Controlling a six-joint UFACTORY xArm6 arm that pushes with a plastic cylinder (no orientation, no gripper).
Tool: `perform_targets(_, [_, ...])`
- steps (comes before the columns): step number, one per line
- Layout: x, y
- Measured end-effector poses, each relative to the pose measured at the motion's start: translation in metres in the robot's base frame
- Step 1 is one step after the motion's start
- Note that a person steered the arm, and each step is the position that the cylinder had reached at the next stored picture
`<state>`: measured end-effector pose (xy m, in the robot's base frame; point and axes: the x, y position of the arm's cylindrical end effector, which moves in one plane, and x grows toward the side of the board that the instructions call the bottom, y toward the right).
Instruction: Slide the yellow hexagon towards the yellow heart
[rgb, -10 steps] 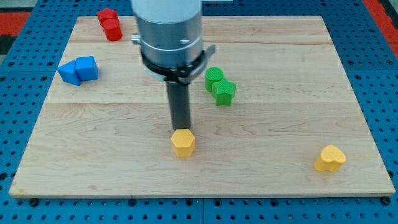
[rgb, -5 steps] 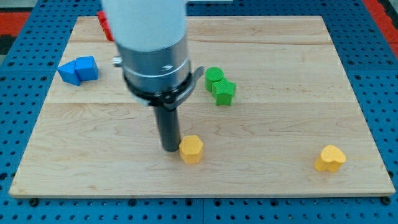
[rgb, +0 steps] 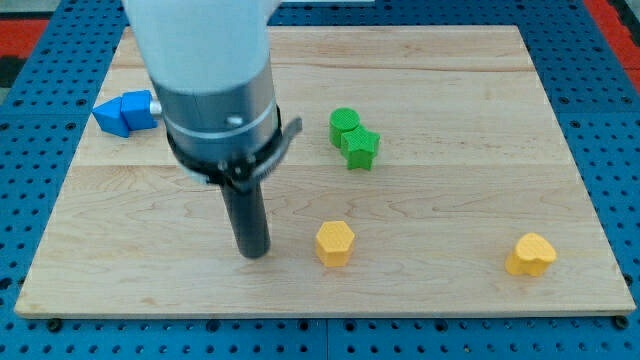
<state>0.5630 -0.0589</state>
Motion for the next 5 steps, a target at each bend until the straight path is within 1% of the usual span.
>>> perform_targets(2, [-0.014,0.161])
perform_targets(3, [-0.015,0.197])
perform_targets(4, [-0.016,0.136])
perform_targets(5, [-0.050,0.159])
